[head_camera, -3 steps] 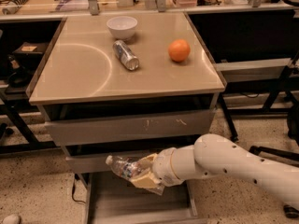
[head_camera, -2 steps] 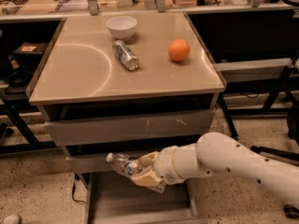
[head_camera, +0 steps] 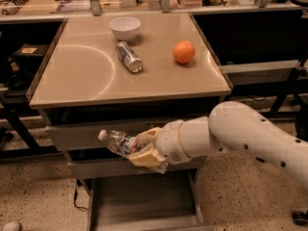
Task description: Pick water bottle from bottom drawer and place on counter
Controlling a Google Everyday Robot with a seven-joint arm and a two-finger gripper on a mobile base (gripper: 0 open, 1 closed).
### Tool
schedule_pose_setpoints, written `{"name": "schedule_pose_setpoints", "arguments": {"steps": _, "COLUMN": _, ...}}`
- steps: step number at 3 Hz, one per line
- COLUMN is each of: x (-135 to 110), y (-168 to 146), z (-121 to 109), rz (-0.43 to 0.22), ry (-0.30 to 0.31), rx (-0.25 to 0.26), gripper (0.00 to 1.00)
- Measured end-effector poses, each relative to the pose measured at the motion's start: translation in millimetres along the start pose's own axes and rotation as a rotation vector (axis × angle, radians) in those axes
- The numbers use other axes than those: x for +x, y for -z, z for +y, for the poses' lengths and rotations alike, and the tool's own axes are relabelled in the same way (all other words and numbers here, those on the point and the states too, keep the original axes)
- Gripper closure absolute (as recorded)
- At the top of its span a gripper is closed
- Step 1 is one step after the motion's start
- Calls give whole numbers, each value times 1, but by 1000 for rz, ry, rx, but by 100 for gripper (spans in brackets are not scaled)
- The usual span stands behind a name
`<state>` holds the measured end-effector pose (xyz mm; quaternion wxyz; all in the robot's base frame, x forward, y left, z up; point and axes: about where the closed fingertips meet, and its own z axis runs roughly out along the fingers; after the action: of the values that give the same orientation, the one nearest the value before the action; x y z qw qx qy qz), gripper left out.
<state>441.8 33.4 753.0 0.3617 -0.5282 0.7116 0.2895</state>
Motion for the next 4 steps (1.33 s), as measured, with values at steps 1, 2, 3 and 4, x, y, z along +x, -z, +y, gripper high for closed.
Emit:
{"name": "schedule_pose_setpoints", "arguments": {"steps": 1, "x": -41, "y": 16, "z": -7, "rz": -4, "ry": 54, "rx": 13, "gripper": 100}}
{"name": "schedule_pose_setpoints", "arguments": {"steps": 2, "x": -47, "y": 18, "z": -8, "rz": -7, "ry": 62, "rx": 17, "gripper": 100}}
{"name": "schedule_pose_setpoints", "arguments": {"steps": 3, "x": -59, "y": 21, "z": -14, "rz": -2, "ry": 81, "rx": 31, "gripper": 100}}
{"name": "schedule_pose_setpoints", "arguments": {"steps": 4, "x": -98, "y": 25, "z": -33, "rz": -24, "ry": 128, "rx": 48, "gripper": 100}}
